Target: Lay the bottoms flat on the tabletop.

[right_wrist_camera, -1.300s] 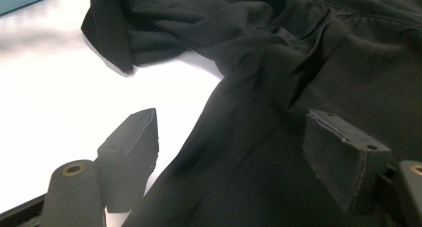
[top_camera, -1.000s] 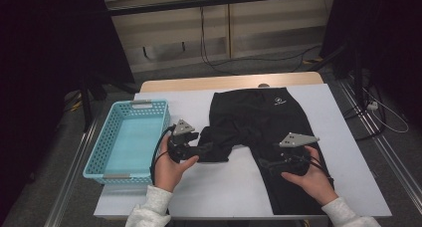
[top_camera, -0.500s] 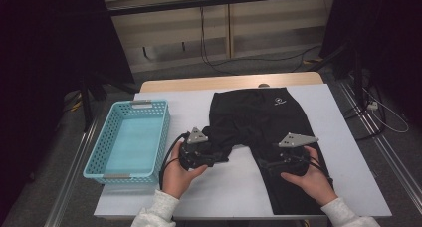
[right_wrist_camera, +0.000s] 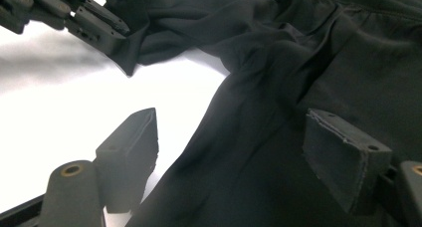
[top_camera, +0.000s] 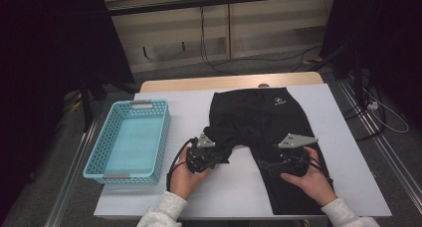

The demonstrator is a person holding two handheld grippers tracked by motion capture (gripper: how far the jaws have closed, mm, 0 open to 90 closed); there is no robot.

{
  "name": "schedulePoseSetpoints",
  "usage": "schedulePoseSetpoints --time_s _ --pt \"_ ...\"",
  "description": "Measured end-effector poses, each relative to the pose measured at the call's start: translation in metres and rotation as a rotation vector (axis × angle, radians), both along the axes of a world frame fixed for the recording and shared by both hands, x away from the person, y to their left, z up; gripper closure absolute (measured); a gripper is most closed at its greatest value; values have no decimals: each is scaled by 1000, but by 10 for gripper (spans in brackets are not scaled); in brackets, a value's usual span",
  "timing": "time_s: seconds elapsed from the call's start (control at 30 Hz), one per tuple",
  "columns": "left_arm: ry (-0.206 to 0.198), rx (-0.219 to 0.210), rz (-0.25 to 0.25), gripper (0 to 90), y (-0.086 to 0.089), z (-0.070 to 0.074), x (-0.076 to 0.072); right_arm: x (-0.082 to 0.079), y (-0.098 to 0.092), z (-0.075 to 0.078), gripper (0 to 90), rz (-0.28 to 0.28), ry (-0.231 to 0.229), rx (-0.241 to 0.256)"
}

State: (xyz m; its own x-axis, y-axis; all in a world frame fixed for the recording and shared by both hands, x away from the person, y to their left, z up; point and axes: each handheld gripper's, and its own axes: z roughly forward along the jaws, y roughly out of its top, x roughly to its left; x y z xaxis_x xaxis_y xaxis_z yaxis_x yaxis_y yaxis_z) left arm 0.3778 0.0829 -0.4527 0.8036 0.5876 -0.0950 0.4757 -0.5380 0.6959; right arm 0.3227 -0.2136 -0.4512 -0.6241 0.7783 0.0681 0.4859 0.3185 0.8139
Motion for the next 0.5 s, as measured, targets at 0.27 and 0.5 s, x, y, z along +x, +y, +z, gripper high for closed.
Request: schedulePoseSetpoints --time_s 0.27,0.5 --pt "20 -65 -15 887 2 17 -4 0 0 2 218 -1 -2 3" --pt "-35 -177 4 888 19 53 -6 -1 1 3 217 3 -5 10"
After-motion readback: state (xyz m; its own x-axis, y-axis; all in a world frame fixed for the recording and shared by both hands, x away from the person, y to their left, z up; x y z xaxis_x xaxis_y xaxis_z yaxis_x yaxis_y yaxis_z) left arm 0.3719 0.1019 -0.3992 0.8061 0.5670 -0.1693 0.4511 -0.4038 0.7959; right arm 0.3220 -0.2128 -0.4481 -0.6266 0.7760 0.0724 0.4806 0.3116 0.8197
